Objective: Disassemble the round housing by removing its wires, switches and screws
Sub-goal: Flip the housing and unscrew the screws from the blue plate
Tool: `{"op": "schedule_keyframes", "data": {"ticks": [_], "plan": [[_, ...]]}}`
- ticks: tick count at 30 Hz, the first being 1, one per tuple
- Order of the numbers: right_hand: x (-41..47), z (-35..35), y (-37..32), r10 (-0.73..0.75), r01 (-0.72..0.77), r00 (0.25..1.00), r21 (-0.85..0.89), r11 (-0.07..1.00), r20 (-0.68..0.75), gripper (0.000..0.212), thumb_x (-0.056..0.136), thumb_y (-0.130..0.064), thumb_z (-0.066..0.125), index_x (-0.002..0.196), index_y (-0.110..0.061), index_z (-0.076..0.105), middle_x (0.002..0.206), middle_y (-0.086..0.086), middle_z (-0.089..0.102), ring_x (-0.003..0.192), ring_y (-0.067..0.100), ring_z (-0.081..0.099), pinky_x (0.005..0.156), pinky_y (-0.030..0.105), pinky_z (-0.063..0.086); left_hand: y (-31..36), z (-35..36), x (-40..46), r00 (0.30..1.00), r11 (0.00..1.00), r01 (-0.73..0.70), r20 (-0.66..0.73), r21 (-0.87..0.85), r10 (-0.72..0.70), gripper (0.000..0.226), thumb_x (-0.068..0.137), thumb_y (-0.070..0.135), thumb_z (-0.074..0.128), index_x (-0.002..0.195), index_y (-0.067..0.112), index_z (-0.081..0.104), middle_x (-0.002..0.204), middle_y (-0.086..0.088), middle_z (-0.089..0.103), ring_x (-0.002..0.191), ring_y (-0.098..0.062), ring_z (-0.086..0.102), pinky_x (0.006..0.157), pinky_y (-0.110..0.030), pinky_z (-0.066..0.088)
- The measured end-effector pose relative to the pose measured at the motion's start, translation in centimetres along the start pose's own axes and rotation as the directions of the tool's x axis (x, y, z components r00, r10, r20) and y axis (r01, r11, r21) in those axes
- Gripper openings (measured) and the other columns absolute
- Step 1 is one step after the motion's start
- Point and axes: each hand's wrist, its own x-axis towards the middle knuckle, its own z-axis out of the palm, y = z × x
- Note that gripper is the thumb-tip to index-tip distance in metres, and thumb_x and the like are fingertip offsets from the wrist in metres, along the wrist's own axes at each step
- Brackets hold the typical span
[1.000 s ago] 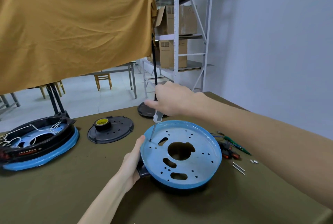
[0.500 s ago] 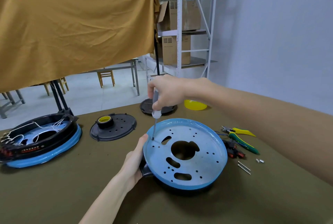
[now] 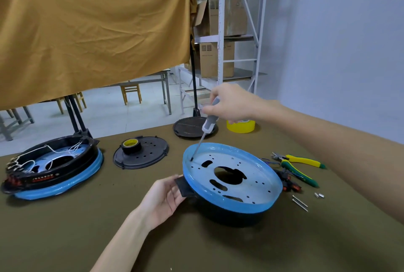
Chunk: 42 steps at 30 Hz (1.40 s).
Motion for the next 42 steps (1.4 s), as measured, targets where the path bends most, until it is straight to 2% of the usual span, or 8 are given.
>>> {"op": "schedule_keyframes", "data": {"ticks": [5, 9, 16, 20, 26, 31, 37, 42], "plan": [[-1.4, -0.2, 3.3, 0.185, -0.191, 0.982, 0.212, 0.959, 0.047, 0.042, 0.094, -0.040, 0.066, 0.084, 0.000, 0.072, 0.053, 0.007, 0.063, 0.036, 0.015, 0.054, 0.038, 0.021, 0.043, -0.1, 0.7, -0.8, 0.988, 0.978, -0.150, -0.011, 0.146, 0.154, 0.026, 0.100, 0.017, 0.058, 0.100, 0.010, 0.083, 0.099, -0.016, 0.079, 0.078, -0.026, 0.078, 0.056, -0.031, 0.060], [-2.8, -0.3, 5.4, 0.279, -0.266, 0.960, 0.402, 0.876, 0.026, 0.041, 0.092, -0.041, 0.069, 0.084, -0.001, 0.070, 0.049, 0.004, 0.059, 0.036, 0.017, 0.050, 0.039, 0.022, 0.042, 0.9, 2.0, -2.0, 0.954, 0.931, -0.289, -0.019, 0.225, 0.300, 0.025, 0.103, 0.016, 0.056, 0.113, 0.014, 0.079, 0.111, -0.016, 0.078, 0.100, -0.034, 0.075, 0.065, -0.035, 0.062], [-7.0, -1.9, 6.8, 0.361, -0.193, 0.922, 0.644, 0.740, -0.139, 0.042, 0.093, -0.046, 0.069, 0.076, -0.008, 0.070, 0.052, 0.004, 0.063, 0.036, 0.012, 0.051, 0.037, 0.020, 0.041, 4.4, 5.5, -4.7, 0.844, 0.837, -0.527, -0.031, 0.149, 0.536, 0.015, 0.096, 0.016, 0.067, 0.102, 0.014, 0.081, 0.097, -0.011, 0.079, 0.076, -0.016, 0.073, 0.065, -0.023, 0.060], [-8.2, -3.0, 7.1, 0.406, -0.245, 0.912, 0.725, 0.643, -0.052, 0.039, 0.095, -0.046, 0.068, 0.083, -0.009, 0.067, 0.054, 0.005, 0.060, 0.038, 0.013, 0.048, 0.037, 0.021, 0.039, 5.3, 6.7, -5.4, 0.736, 0.722, -0.632, -0.075, 0.283, 0.673, 0.016, 0.099, 0.025, 0.067, 0.110, 0.020, 0.077, 0.100, -0.002, 0.080, 0.094, -0.017, 0.075, 0.068, -0.021, 0.059], [-9.8, -3.4, 8.3, 0.403, -0.356, 0.900, 0.817, 0.454, 0.168, 0.034, 0.090, -0.036, 0.075, 0.105, -0.005, 0.072, 0.064, 0.006, 0.064, 0.046, 0.012, 0.055, 0.044, 0.022, 0.049, 4.5, 7.7, -6.0, 0.501, 0.399, -0.719, 0.026, 0.569, 0.865, 0.011, 0.102, 0.028, 0.061, 0.102, 0.028, 0.072, 0.085, 0.004, 0.077, 0.072, 0.000, 0.067, 0.064, -0.017, 0.051], [-10.7, -2.6, 9.3, 0.316, -0.393, 0.890, 0.904, 0.168, 0.328, 0.051, 0.062, -0.011, 0.085, 0.108, 0.003, 0.071, 0.089, 0.013, 0.077, 0.062, 0.017, 0.070, 0.059, 0.024, 0.059, 4.7, 7.5, -6.4, 0.458, 0.291, -0.721, 0.118, 0.629, 0.881, 0.012, 0.104, 0.026, 0.057, 0.101, 0.022, 0.068, 0.071, 0.002, 0.066, 0.055, 0.001, 0.052, 0.052, -0.010, 0.041], [-10.5, -2.5, 8.2, 0.360, -0.429, 0.895, 0.727, 0.536, 0.263, 0.047, 0.097, -0.051, 0.062, 0.107, -0.006, 0.069, 0.067, 0.012, 0.068, 0.039, 0.013, 0.047, 0.039, 0.020, 0.042, 5.3, 6.9, -6.3, 0.477, 0.304, -0.704, 0.110, 0.642, 0.872, 0.013, 0.105, 0.025, 0.056, 0.099, 0.020, 0.067, 0.075, -0.010, 0.065, 0.054, 0.000, 0.049, 0.052, -0.011, 0.042], [-10.0, -3.7, 7.6, 0.203, -0.252, 0.965, 0.813, 0.524, 0.168, 0.032, 0.077, -0.029, 0.082, 0.100, -0.009, 0.072, 0.077, 0.010, 0.069, 0.056, 0.013, 0.059, 0.054, 0.020, 0.052, 5.4, 6.6, -6.2, 0.476, 0.313, -0.698, 0.092, 0.644, 0.875, 0.014, 0.105, 0.022, 0.056, 0.102, 0.015, 0.067, 0.081, -0.001, 0.069, 0.067, 0.003, 0.059, 0.065, -0.008, 0.046]]}}
